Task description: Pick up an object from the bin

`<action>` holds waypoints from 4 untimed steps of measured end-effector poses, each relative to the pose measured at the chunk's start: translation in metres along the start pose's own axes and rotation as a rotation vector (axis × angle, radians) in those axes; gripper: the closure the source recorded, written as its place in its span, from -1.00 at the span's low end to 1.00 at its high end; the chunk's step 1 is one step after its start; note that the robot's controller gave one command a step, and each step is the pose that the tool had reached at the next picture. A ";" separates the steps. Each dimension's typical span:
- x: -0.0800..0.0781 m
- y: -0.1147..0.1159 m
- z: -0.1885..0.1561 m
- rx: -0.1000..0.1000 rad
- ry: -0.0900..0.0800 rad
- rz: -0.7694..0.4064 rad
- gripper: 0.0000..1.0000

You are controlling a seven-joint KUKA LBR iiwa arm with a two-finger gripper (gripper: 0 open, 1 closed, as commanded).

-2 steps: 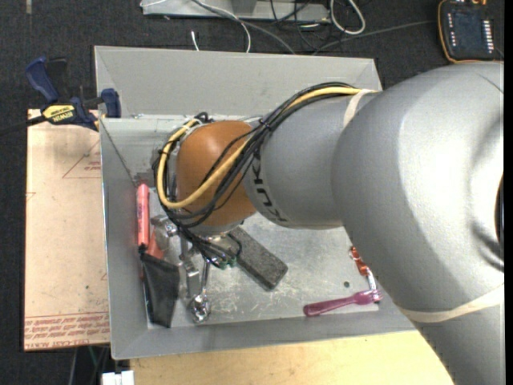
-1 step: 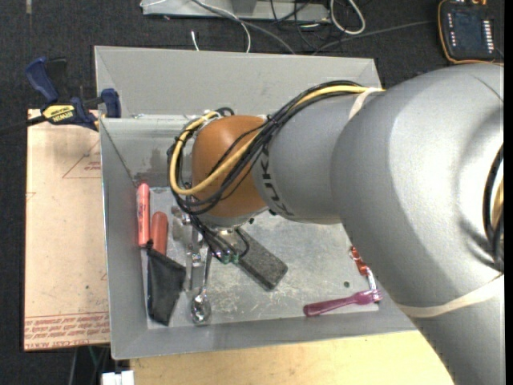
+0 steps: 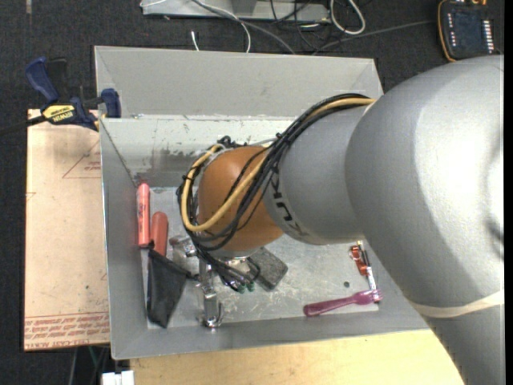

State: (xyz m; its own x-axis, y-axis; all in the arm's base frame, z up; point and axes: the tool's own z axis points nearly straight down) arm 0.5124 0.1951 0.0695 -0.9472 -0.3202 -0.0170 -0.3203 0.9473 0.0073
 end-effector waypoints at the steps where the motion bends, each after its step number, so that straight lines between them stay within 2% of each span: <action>1: -0.039 -0.018 -0.001 0.003 -0.011 0.178 1.00; 2: -0.039 -0.018 -0.001 0.003 -0.011 0.179 1.00; 3: -0.074 -0.026 0.000 0.003 -0.014 -0.042 1.00; 4: -0.076 -0.029 0.000 0.003 -0.018 -0.025 1.00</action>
Offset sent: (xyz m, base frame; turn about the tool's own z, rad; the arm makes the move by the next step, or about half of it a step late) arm 0.0000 0.0000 0.0000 0.0000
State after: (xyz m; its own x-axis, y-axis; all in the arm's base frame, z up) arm 0.5933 0.1915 0.0711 -0.9386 -0.3434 -0.0347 -0.3437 0.9391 0.0037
